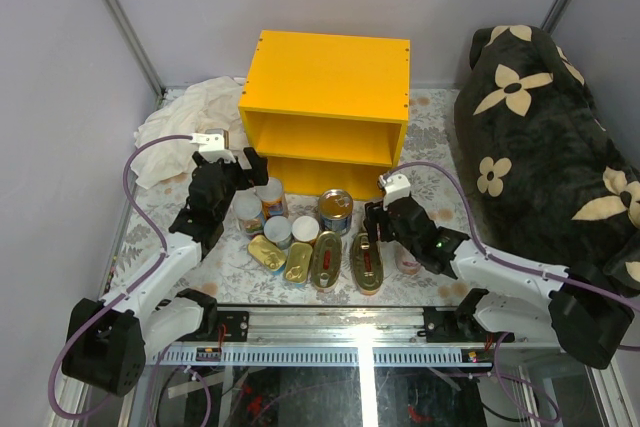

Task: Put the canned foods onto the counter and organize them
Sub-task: Pick up the canned food from the center of the board.

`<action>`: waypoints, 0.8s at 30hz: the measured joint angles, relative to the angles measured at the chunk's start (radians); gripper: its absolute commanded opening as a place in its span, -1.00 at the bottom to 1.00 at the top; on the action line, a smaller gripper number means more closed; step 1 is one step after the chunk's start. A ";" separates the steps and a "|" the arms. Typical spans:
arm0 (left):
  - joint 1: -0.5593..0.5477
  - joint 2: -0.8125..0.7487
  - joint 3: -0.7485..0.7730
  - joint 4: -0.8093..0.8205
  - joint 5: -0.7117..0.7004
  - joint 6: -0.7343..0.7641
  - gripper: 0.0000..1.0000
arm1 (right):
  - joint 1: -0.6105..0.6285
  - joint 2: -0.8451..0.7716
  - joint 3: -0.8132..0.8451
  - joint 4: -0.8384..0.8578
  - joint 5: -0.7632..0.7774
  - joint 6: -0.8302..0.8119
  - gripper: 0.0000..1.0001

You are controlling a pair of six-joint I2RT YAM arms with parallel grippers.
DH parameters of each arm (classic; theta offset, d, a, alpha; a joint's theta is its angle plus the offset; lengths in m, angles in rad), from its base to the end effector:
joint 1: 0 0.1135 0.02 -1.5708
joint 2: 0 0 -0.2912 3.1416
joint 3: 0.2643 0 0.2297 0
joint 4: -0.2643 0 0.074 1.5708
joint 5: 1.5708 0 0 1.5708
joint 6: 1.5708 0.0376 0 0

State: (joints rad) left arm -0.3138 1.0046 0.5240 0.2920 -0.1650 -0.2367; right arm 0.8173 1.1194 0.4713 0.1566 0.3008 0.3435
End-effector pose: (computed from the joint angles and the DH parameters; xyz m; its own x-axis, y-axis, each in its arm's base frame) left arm 0.1895 -0.0550 0.2891 -0.2088 -0.1754 -0.9621 0.1050 0.9741 -0.2004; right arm 0.1469 0.1403 0.2377 -0.4784 -0.0398 -0.8772 -0.3788 0.9106 0.1653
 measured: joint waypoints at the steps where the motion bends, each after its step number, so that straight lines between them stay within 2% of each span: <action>1: 0.000 0.000 -0.001 0.000 0.000 0.000 0.99 | 0.000 -0.008 0.000 -0.010 -0.002 -0.004 -0.42; 3: 0.000 0.000 -0.003 0.000 0.000 0.000 0.99 | 0.000 -0.027 0.002 -0.037 -0.008 -0.009 -0.53; 6: 0.000 0.000 -0.006 0.000 0.000 0.000 0.99 | 0.000 -0.058 0.021 -0.100 -0.014 -0.023 -0.58; 11: 0.000 -0.001 -0.007 0.000 0.000 0.000 0.99 | 0.000 -0.105 0.124 -0.229 -0.036 -0.055 -0.71; 18: 0.000 -0.001 -0.007 0.000 0.000 0.000 0.99 | 0.000 -0.117 0.385 -0.409 -0.087 -0.109 -0.71; 24: 0.000 -0.001 -0.007 0.000 0.000 0.001 0.99 | 0.000 -0.039 0.771 -0.624 -0.121 -0.135 -0.76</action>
State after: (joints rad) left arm -0.3138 1.0039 0.5167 0.2916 -0.1654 -0.2359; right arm 0.8169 1.0809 1.2427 -0.4679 0.1802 0.2081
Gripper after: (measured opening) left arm 0.995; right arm 0.700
